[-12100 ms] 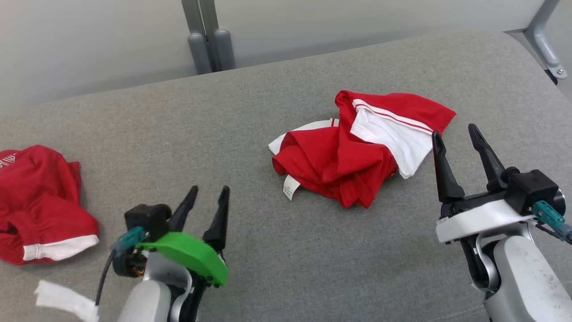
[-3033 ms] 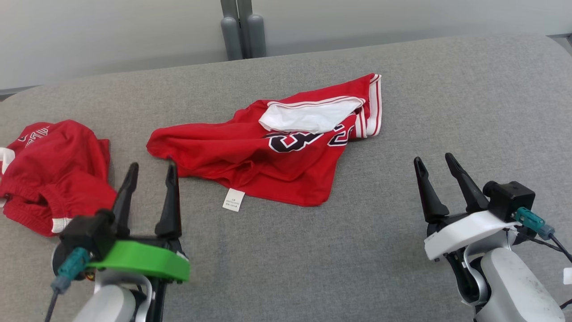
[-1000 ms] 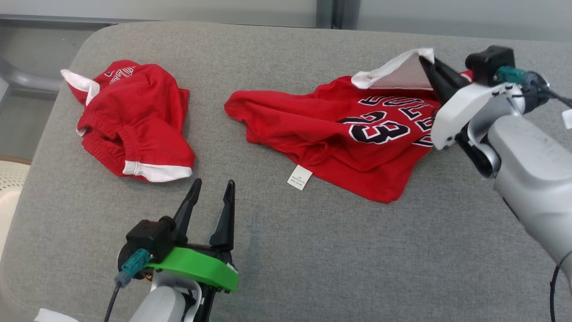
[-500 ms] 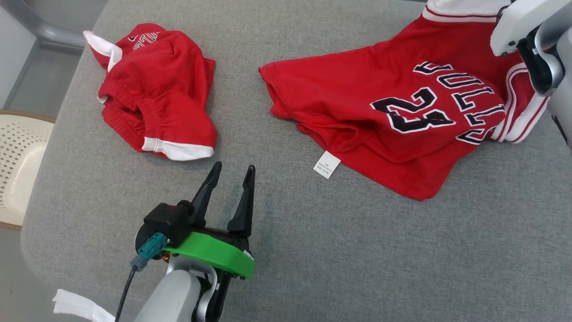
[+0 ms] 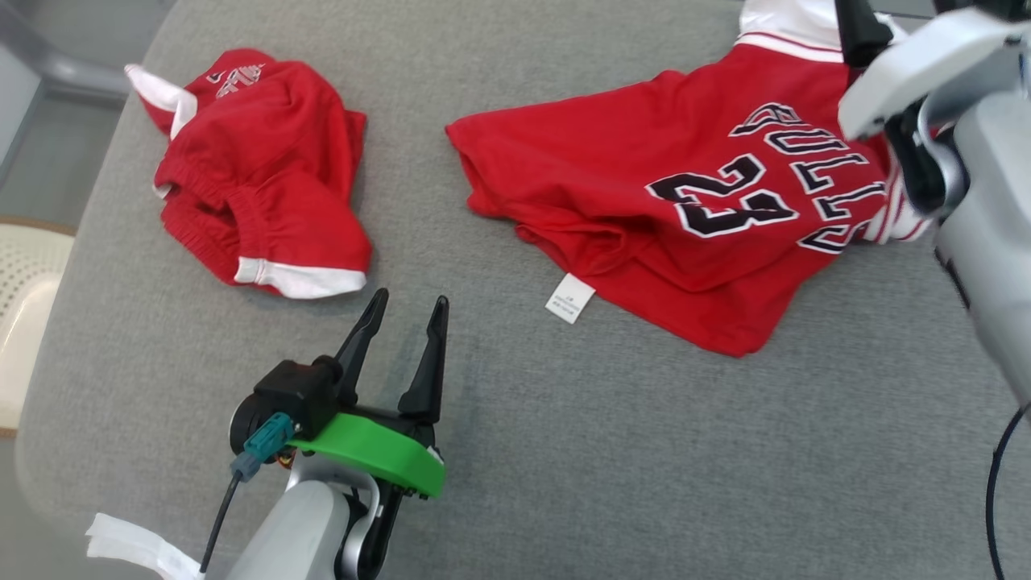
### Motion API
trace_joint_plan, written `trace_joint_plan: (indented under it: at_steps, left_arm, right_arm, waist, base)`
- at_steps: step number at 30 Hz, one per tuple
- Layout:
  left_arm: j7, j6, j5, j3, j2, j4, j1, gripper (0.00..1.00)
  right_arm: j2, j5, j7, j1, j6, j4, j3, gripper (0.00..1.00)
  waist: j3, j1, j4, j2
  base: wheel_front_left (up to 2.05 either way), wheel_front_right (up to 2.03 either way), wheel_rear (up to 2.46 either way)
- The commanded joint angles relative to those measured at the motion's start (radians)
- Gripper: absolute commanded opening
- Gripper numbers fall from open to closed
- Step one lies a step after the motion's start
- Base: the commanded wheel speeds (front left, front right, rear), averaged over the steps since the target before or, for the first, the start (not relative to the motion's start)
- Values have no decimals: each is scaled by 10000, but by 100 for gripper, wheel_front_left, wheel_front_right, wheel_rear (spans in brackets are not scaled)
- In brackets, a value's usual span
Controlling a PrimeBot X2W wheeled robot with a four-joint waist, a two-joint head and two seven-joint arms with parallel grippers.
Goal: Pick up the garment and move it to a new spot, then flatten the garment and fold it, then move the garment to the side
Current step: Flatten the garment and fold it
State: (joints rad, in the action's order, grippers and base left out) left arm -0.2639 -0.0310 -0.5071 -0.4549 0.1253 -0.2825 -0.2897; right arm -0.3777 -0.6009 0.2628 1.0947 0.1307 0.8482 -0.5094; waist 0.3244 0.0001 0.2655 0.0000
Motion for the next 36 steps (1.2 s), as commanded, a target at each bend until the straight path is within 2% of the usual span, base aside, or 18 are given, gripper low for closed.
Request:
trace_joint_plan:
  at_steps: [1, 11, 19, 26, 32, 36]
  left_arm:
    - [7, 26, 19, 43, 132, -11, 152, 100]
    - [397, 187, 6, -51, 501, 407, 563, 100]
    - [650, 392, -11, 9, 774, 795, 728, 100]
    - [1146, 143, 117, -462, 887, 864, 599, 100]
    - [3061, -149, 526, -1609, 705, 332, -118, 100]
    - [4187, -46, 621, -2099, 241, -106, -841, 100]
  right_arm:
    - [38, 74, 24, -630, 0, -422, 255, 100]
    - [497, 370, 26, -4996, 1, -3309, 2312, 100]
    - [1638, 1214, 26, -7495, 3, -5177, 3949, 100]
    - [2237, 1785, 27, -8281, 3, -6168, 4275, 100]
    - [2315, 1897, 27, -8114, 3, -6383, 4423, 100]
    - [2378, 1861, 27, -7980, 3, -6453, 4475, 100]
  waist:
    - [-635, -1, -665, 0]
    - [-1437, -1, -2154, 0]
    - [-1570, -1, -3047, 0]
    - [-1588, -1, -3434, 0]
    - [-1503, -1, -3614, 0]
    - [-1312, -1, -3809, 0]
  base:
    - [0, 0, 0]
    - [0, 0, 0]
    - [0, 0, 0]
    - [0, 0, 0]
    - [0, 0, 0]
    - [0, 0, 0]
